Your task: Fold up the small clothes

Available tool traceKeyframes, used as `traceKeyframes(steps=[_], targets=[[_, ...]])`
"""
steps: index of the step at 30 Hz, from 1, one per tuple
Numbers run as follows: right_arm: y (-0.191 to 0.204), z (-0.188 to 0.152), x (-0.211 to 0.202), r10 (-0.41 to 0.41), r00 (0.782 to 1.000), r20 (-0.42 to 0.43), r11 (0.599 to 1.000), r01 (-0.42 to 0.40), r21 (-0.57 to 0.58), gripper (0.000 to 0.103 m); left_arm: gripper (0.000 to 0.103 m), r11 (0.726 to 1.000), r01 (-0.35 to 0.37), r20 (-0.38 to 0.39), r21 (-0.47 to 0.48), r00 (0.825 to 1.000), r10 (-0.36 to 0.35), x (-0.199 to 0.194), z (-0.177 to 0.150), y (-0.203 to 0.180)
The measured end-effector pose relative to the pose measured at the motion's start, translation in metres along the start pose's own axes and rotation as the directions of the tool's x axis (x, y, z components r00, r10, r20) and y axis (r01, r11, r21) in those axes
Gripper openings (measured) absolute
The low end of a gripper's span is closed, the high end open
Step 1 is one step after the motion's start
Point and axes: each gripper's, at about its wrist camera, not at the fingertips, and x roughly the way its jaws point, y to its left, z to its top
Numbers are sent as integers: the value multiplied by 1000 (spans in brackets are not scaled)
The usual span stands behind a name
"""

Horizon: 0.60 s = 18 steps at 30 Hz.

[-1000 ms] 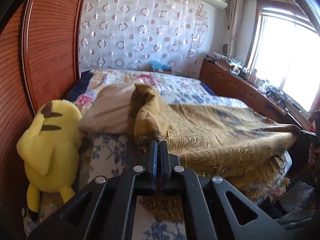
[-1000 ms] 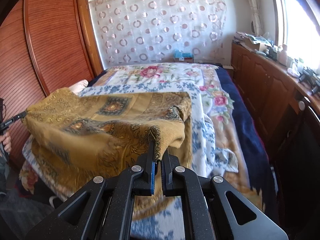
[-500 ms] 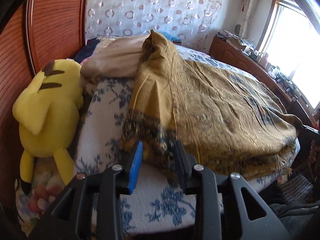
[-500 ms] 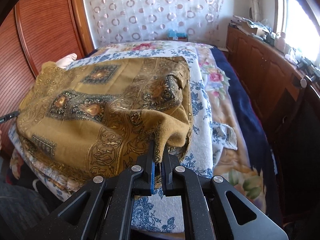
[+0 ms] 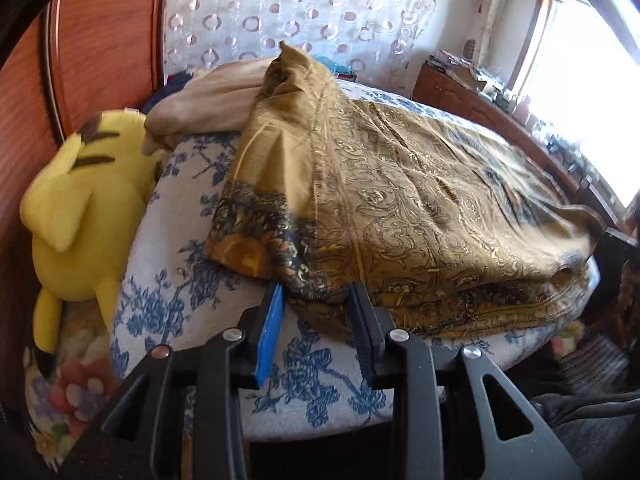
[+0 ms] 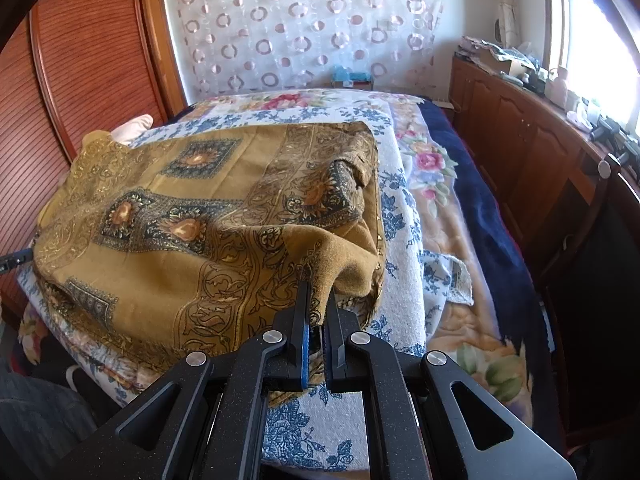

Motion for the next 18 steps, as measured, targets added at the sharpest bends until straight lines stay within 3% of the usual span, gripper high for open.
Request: traceKeyframes(steps=[2, 4, 9, 12, 18], targets=[[1, 2, -2, 4, 1000, 9, 1000, -4, 0, 2, 1, 1000, -4, -10, 21, 1000, 4, 2, 1, -5], [3, 3, -3, 7, 1000, 15, 1000, -7, -4, 2, 1, 1000, 3, -4, 24, 1000, -2, 0, 1, -5], [6, 1, -4, 1, 1000, 22, 1000, -1, -14, 2, 1, 1000, -6, 101, -29, 995, 9, -40, 3, 4], [6, 1, -8, 26, 999, 32, 1000, -26, -4, 2, 1, 1000, -2, 86, -28, 996, 4, -53, 2, 5], [13, 3, -17, 31, 999, 39, 999, -30, -28, 2, 5, 999, -8, 36, -43, 999, 9, -43, -1, 10]])
